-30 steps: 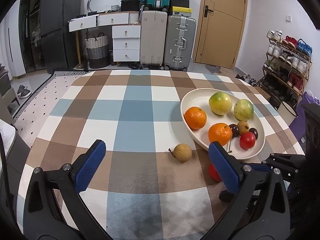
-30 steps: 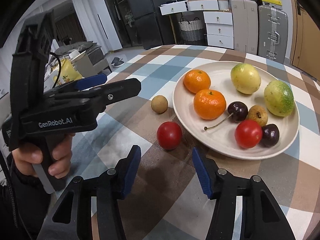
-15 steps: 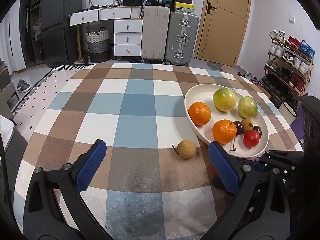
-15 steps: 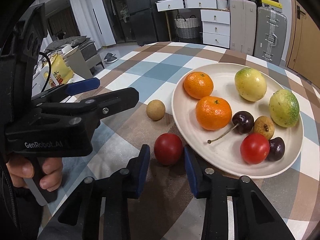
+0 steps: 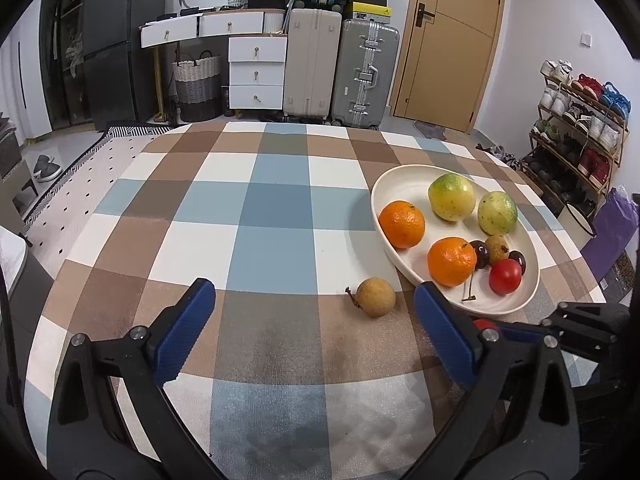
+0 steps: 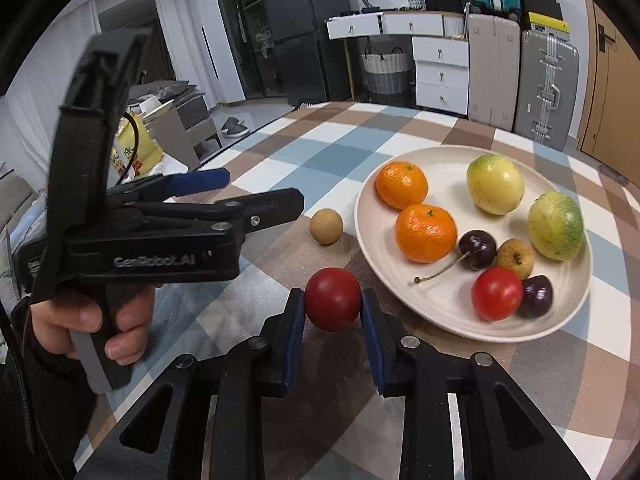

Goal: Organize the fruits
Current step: 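Grasp the last red tomato with the right tool while the left tool grasps a small brown fruit, then carry the tomato and small brown fruit over the cream plate with both tools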

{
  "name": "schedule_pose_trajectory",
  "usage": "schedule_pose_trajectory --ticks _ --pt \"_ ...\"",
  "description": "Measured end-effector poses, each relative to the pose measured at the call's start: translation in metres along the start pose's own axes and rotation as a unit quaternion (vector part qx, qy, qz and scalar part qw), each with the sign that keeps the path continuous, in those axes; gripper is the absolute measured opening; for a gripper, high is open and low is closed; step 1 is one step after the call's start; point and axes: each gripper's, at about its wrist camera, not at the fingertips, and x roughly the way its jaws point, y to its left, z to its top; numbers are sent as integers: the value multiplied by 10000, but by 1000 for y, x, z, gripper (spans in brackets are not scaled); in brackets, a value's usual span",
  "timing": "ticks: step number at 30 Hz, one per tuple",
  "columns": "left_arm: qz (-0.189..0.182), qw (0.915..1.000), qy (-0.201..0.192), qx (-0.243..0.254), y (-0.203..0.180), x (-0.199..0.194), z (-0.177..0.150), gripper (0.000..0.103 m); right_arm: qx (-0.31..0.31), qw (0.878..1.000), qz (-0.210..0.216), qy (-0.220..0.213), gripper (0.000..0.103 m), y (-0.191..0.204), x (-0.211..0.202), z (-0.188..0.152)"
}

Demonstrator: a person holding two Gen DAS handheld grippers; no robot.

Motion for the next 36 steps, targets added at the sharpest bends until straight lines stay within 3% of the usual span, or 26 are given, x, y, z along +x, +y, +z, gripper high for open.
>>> schedule_pose_trajectory --ticks 7,13,18,22,27,29,36 --pt "-16 9999 119 32 -3 7 -2 99 328 9971 -166 -673 29 -22 -39 5" --pt "-97 9988 401 266 -16 20 -3 92 764 9924 -433 -863 29 -50 -50 7" --pt "-129 9964 764 348 -24 39 -2 71 947 9897 -622 -871 29 -67 -53 6" --pt "-255 9958 834 288 -30 48 0 58 1003 9888 -694 -857 29 -73 -53 4" --pt "-373 9946 863 437 -37 50 -1 30 1064 9881 -717 -847 29 -78 -54 2" --pt "-452 9945 860 400 -35 48 -1 23 1083 9878 -721 -859 29 -78 -53 2" --pt "-454 9954 662 514 -38 37 -3 23 1112 9869 -741 -902 29 -81 -55 1"
